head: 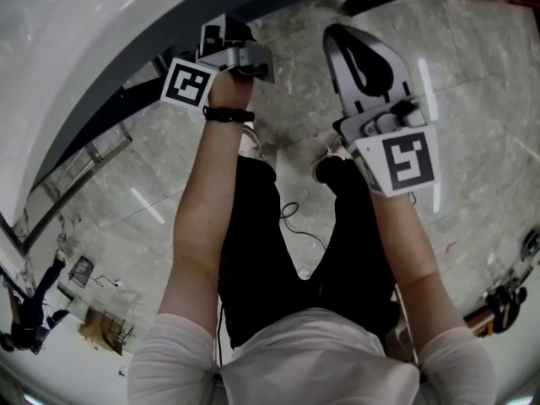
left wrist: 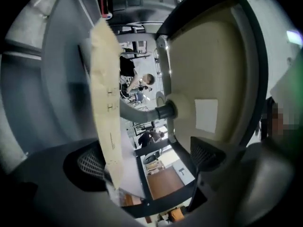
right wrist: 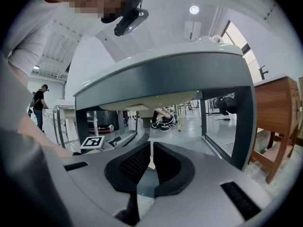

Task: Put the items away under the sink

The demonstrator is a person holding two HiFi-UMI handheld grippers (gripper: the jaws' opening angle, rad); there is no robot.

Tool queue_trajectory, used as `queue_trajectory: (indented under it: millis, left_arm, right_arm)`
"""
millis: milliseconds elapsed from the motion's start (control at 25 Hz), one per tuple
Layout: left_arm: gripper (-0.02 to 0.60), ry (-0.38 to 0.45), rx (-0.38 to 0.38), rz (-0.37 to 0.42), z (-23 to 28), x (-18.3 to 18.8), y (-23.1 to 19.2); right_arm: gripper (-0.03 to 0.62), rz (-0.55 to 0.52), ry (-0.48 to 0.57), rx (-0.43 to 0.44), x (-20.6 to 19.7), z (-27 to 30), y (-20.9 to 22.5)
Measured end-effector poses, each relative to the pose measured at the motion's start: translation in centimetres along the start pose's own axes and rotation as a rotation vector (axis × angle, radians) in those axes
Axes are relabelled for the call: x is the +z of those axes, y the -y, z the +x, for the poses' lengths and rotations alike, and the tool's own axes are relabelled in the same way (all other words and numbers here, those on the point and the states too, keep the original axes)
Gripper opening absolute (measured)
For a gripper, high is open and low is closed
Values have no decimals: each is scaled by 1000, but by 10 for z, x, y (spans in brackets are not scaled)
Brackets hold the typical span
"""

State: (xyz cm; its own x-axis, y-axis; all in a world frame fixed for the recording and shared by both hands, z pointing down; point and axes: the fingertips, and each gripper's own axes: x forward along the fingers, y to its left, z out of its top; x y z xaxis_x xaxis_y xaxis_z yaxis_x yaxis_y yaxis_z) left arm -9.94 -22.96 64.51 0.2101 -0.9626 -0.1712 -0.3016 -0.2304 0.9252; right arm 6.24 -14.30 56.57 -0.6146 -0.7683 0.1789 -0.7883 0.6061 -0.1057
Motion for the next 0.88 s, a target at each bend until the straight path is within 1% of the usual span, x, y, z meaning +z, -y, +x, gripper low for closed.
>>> queue_trajectory:
  millis: [40, 120, 160, 240, 280, 360, 400, 440, 480, 520, 600, 680, 720, 760, 840, 880]
  left_arm:
    - [526, 11, -18, -17, 5, 4, 5]
    - [526, -9, -17, -19, 6, -1, 9]
    - [535, -23, -19, 12, 4, -2, 12]
    - [535, -38, -20, 118, 7, 3, 12]
    - [535, -26, 11, 133, 8, 8, 5]
    - [535, 7, 107, 138, 1, 16, -10]
    - [535, -2, 139, 180, -6, 16, -12]
    - [535, -26, 148, 241, -12, 13, -10]
    - [535, -50, 140, 292, -16, 9, -5]
    - [535, -64, 128, 320, -19, 6, -2]
    - [536, -67, 116, 332, -22, 2, 1]
    - [535, -67, 125, 358, -23, 3, 0]
    - [535, -56, 137, 363, -23, 7, -1]
    - [535, -27, 149, 337, -23, 14, -2]
    - [535, 43, 154, 227, -20, 27, -2]
    - [535, 37, 157, 195, -19, 26, -3]
  right_arm:
    - [43, 2, 4, 0, 0, 1, -1]
    - [43, 12, 8, -5, 0, -1, -2]
    - [43, 14, 3, -3, -1, -3, -4]
    - [43, 13, 1, 10, 0, -3, -8]
    - [43, 17, 2, 11, 1, -4, -9]
    - [43, 27, -1, 6, 1, -7, -10]
    - [43, 33, -6, 4, 0, -8, -10]
    - [43, 36, -11, 4, -1, -8, -10]
    - [43, 37, -17, 4, -4, -8, -10]
    - [43, 36, -23, 6, -6, -7, -11]
    - [43, 32, -34, 9, -10, -4, -13]
    - [43, 33, -42, 9, -12, -1, -14]
    - [43, 37, -45, 9, -14, -1, -14]
    - [43, 40, -46, 9, -15, 0, -15]
    - [43, 43, -48, 10, -17, 0, -17]
    - [43, 46, -47, 9, -17, 0, -18]
